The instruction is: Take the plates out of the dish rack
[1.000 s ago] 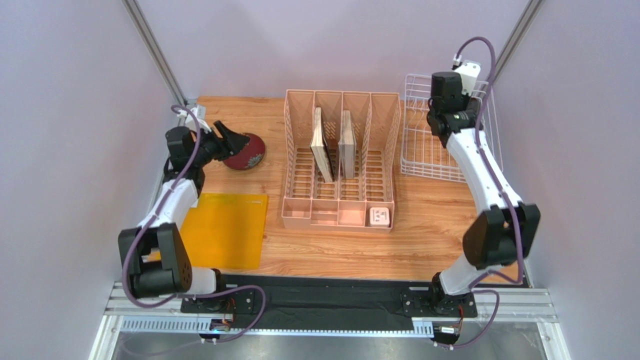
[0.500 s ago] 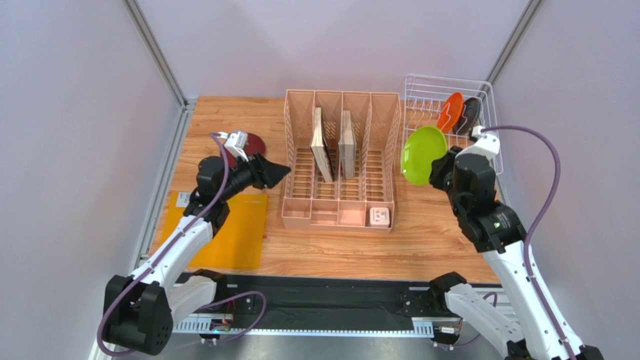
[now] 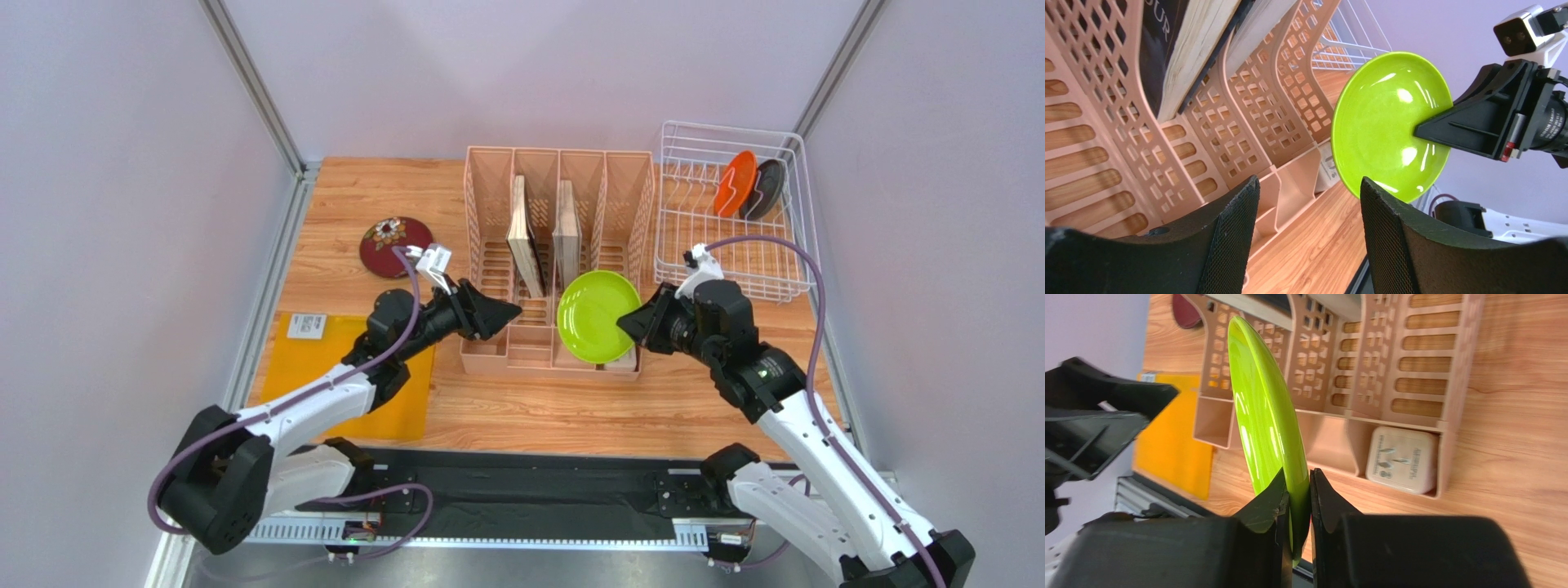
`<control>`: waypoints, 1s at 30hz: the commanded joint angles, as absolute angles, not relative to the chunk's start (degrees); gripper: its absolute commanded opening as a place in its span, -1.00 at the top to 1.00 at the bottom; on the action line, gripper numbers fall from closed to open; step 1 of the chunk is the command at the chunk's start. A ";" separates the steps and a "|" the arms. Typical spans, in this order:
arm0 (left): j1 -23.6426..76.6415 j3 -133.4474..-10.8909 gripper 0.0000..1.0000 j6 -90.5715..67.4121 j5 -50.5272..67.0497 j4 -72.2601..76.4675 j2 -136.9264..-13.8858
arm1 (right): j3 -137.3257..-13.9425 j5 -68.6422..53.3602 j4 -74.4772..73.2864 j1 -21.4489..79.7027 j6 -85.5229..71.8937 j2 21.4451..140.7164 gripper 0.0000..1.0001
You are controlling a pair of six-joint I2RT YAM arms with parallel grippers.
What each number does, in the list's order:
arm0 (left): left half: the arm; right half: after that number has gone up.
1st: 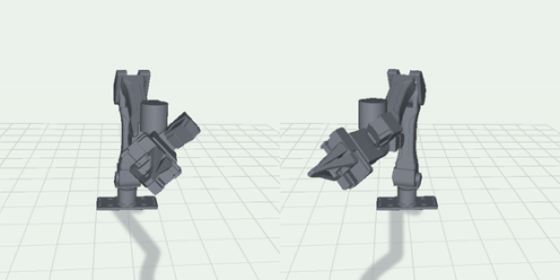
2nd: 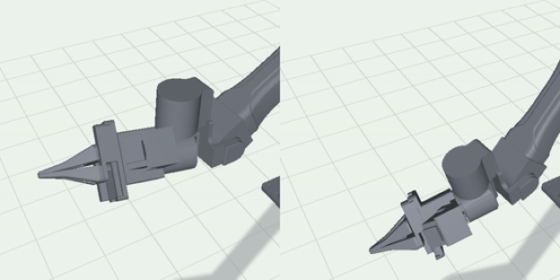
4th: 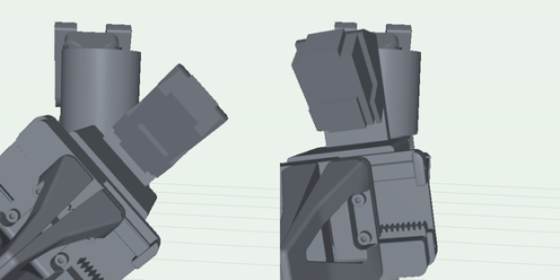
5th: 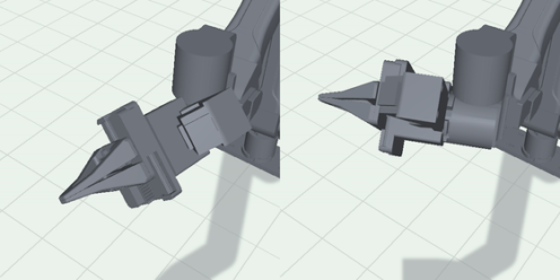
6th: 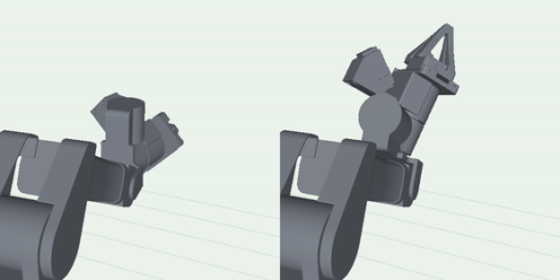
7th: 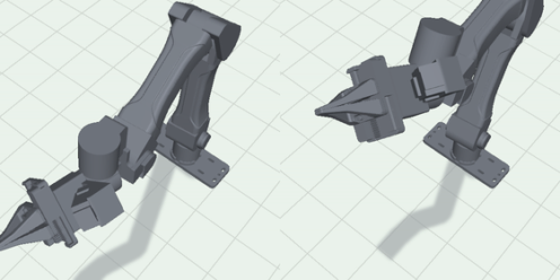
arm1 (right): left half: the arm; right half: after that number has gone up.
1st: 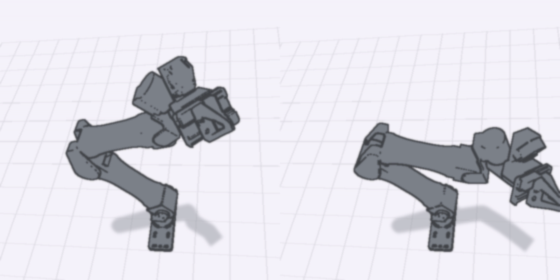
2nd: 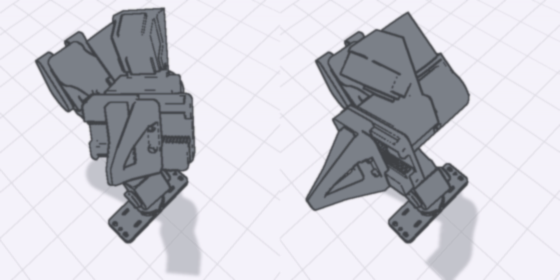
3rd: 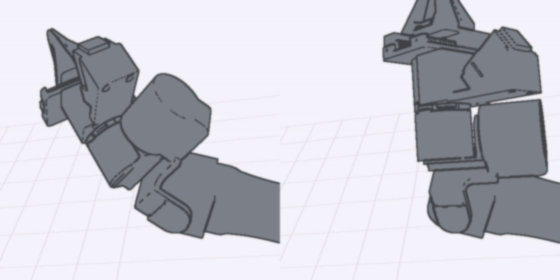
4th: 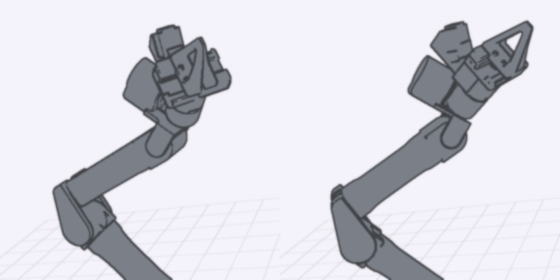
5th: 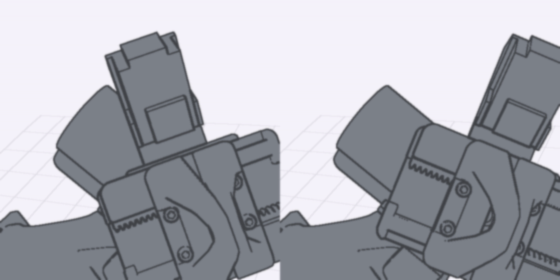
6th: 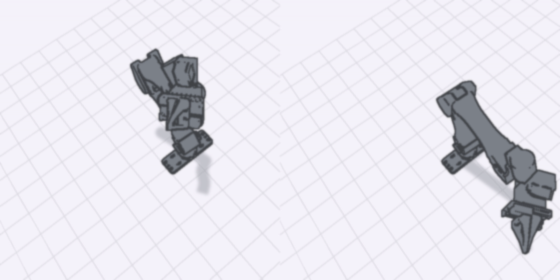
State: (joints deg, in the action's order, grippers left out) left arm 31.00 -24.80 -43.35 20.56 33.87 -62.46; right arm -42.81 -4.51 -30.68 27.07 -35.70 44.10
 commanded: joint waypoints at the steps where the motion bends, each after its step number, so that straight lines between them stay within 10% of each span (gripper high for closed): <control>1: 33.22 -24.96 -0.35 -46.05 18.11 44.19 -66.52 | -41.75 -10.90 -20.92 28.12 -39.28 44.47 1.00; 15: 41.57 -30.06 -0.28 -50.27 19.07 59.57 -81.56 | -38.06 -18.98 -11.69 28.48 -42.45 47.81 0.99; 18: 41.84 -30.76 0.07 -50.89 20.30 60.73 -83.05 | -37.62 -19.86 -10.55 28.48 -42.71 48.16 1.00; 21: 41.84 -30.41 0.96 -50.80 20.13 61.08 -83.41 | -37.97 -19.16 -11.07 28.39 -42.19 47.73 1.00; 23: 41.92 -30.32 1.00 -50.36 20.04 61.00 -83.14 | -38.49 -18.46 -11.95 28.39 -41.66 47.64 0.99; 30: 41.84 -28.92 1.00 -45.71 18.11 58.28 -77.81 | -41.48 -11.97 -17.04 28.56 -39.38 47.11 -0.51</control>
